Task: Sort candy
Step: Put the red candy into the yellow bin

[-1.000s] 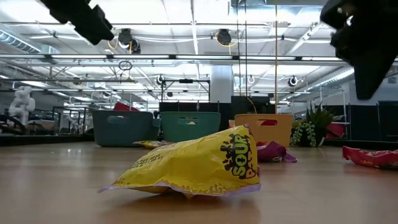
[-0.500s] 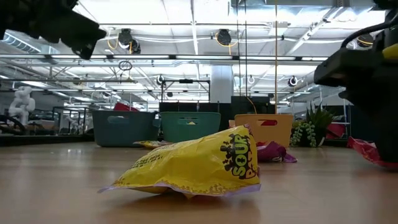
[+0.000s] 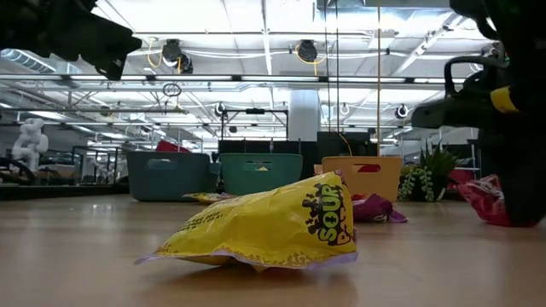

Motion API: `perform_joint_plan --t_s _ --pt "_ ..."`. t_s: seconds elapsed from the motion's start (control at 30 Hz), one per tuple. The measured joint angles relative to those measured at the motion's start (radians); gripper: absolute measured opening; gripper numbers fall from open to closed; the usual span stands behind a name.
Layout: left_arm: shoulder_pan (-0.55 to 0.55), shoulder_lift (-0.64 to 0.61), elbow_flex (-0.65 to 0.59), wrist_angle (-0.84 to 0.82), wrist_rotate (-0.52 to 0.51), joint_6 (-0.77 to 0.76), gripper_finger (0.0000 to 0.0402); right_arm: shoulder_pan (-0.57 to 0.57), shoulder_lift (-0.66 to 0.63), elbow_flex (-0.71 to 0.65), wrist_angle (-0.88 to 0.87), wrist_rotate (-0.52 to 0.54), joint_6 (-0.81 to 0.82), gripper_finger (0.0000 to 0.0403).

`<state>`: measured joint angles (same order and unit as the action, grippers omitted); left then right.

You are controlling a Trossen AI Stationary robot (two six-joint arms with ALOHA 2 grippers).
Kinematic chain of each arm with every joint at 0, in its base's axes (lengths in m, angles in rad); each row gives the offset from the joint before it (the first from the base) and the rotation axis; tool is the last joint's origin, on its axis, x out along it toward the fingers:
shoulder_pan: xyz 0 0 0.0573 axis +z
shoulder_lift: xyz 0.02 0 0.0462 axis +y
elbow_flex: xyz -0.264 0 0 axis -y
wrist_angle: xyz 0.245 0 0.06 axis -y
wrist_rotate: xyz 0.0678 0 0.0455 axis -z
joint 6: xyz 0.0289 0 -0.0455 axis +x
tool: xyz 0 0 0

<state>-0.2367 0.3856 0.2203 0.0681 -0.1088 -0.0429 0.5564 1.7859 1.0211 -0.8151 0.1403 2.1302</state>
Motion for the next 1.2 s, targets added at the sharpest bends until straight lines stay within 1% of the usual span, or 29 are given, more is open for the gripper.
perform_joint_plan --t_s 0.1,0.2,0.3,0.37,0.43,0.5,0.57,0.67,0.8,0.97,1.03,1.13,1.2 --pt "0.001 -0.003 0.000 0.000 -0.002 0.000 0.0105 -0.003 -0.017 0.040 -0.042 0.027 -0.035 0.0006" --pt "0.001 -0.003 0.000 0.000 -0.004 -0.001 0.0105 -0.021 -0.052 0.106 -0.155 0.069 -0.127 0.0002" --pt "0.001 -0.003 0.000 0.000 -0.025 -0.002 0.0105 -0.064 -0.091 0.167 -0.320 0.173 -0.204 0.0001" --pt "0.000 -0.003 0.000 0.005 -0.035 -0.002 0.0105 -0.109 -0.141 0.204 -0.387 0.282 -0.251 0.0001" --pt "0.000 -0.003 0.000 0.007 -0.039 -0.002 0.0105 -0.170 -0.199 0.224 -0.395 0.383 -0.346 0.0001" --pt "0.000 -0.003 0.000 0.007 -0.040 -0.002 0.0105 -0.245 -0.258 0.231 -0.372 0.442 -0.480 0.0000" --pt "0.000 -0.003 0.000 0.007 -0.050 -0.002 0.0105 -0.331 -0.312 0.232 -0.349 0.461 -0.626 0.0000" --pt "0.000 -0.003 0.000 0.007 -0.063 -0.002 0.0105 -0.473 -0.354 0.232 -0.322 0.455 -0.829 0.0000" --pt "0.000 -0.003 0.000 0.005 -0.065 -0.002 0.0105 -0.648 -0.359 0.232 -0.226 0.369 -1.101 0.0000" --pt "0.000 -0.003 0.000 0.005 -0.064 -0.003 0.0105 -0.803 -0.281 0.232 -0.088 0.254 -1.349 0.0000" --pt "0.000 -0.003 0.000 0.005 -0.044 -0.004 0.0105 -0.846 -0.247 0.232 -0.075 0.244 -1.393 0.0000" --pt "0.000 -0.003 0.000 -0.003 -0.013 -0.004 0.0105 -0.890 -0.202 0.231 -0.068 0.245 -1.400 0.0001" --pt "0.000 -0.003 0.000 -0.005 -0.001 -0.005 0.0105 -0.909 -0.182 0.231 -0.061 0.228 -1.402 0.0010"
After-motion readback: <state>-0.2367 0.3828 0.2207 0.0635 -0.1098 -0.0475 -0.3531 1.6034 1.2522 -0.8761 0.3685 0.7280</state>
